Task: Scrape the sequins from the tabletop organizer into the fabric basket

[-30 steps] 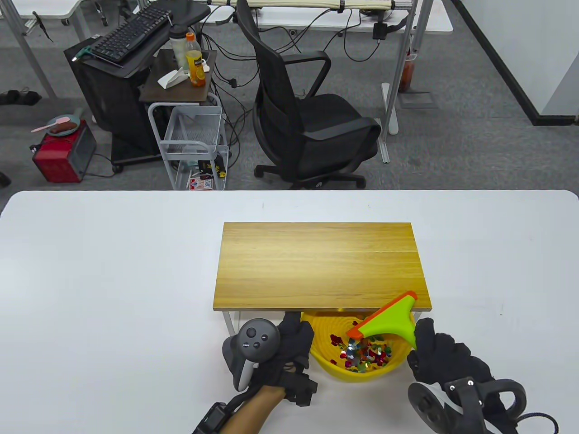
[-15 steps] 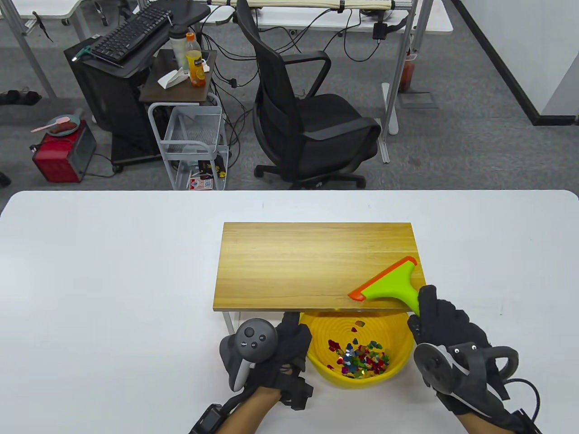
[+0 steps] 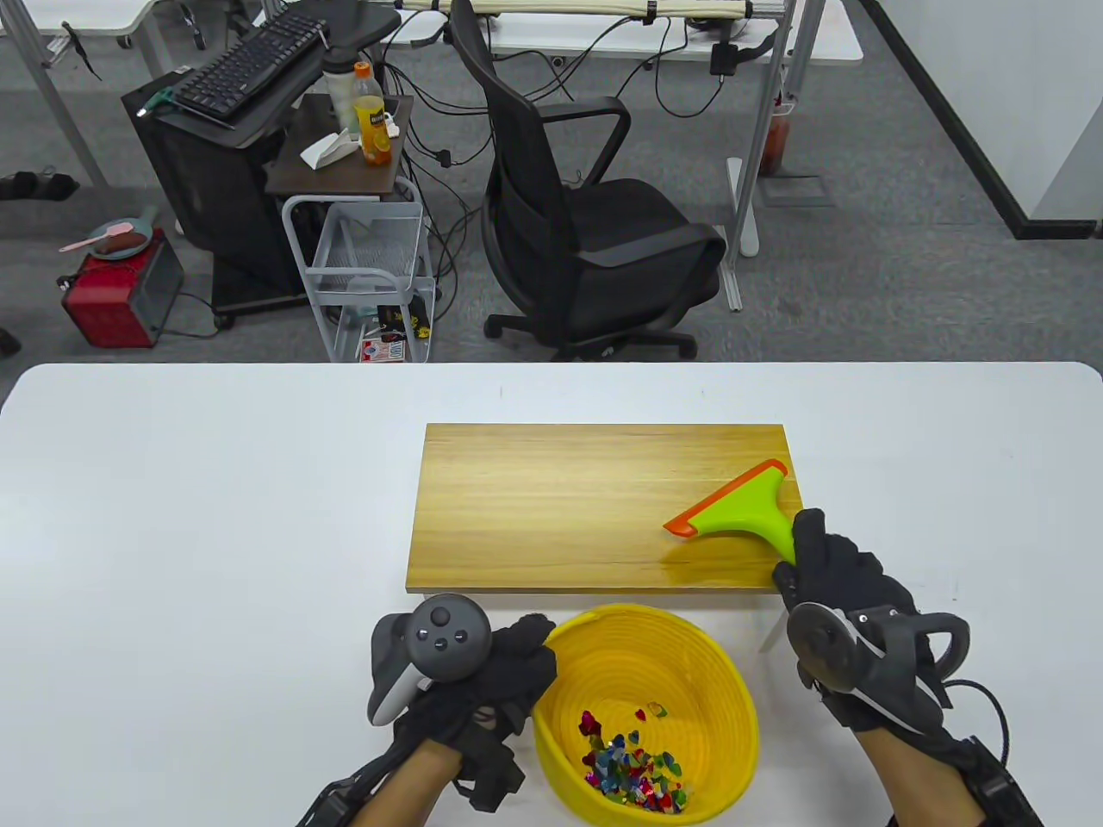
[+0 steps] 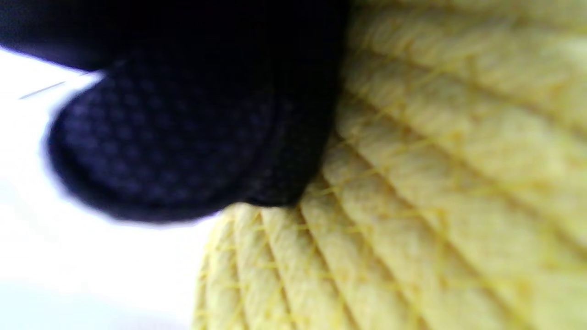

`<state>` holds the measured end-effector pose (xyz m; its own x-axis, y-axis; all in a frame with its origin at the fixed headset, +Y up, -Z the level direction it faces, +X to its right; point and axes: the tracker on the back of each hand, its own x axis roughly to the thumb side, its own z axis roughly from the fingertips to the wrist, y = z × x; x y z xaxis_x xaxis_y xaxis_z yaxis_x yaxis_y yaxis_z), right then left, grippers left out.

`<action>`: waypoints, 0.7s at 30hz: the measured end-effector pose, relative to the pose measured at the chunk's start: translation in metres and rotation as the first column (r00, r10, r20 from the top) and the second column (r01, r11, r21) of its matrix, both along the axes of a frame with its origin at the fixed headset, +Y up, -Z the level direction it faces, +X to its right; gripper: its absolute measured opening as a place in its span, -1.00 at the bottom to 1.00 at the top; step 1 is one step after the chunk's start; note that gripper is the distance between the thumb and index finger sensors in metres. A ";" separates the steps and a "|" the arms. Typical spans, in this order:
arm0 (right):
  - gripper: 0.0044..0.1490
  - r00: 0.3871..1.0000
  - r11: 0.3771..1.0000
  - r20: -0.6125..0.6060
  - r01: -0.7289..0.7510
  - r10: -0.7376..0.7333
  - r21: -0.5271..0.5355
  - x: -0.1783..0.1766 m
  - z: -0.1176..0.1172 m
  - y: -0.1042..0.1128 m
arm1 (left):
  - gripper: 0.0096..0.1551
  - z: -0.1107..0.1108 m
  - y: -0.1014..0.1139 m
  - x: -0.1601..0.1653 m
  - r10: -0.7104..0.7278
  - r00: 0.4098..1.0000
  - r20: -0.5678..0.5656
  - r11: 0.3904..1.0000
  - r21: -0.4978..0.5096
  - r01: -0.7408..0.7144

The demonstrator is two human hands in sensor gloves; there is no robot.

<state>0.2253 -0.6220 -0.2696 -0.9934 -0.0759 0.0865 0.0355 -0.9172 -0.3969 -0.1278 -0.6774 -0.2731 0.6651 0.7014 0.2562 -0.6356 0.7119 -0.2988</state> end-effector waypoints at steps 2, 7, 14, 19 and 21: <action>-0.20 1.000 1.000 0.001 0.000 0.000 0.000 0.000 -0.002 -0.001 | -0.46 0.003 0.009 -0.007 0.016 0.999 0.035 1.000 -0.020 -0.015; -0.20 1.000 1.000 0.005 0.008 -0.008 -0.001 0.002 -0.006 -0.003 | -0.45 0.011 0.038 -0.027 0.126 0.991 0.040 0.992 -0.011 -0.126; -0.20 1.000 1.000 0.011 0.010 -0.010 -0.005 0.004 -0.008 -0.004 | -0.43 0.009 0.082 -0.061 0.238 0.968 -0.084 0.965 0.131 -0.226; -0.20 1.000 1.000 0.011 0.008 -0.008 -0.001 0.005 -0.007 -0.003 | -0.40 -0.002 0.098 -0.091 0.317 0.907 -0.277 0.944 0.184 -0.273; -0.19 1.000 1.000 0.009 0.009 -0.009 0.004 0.006 -0.006 -0.003 | -0.38 -0.007 0.101 -0.107 0.336 0.865 -0.373 0.939 0.204 -0.277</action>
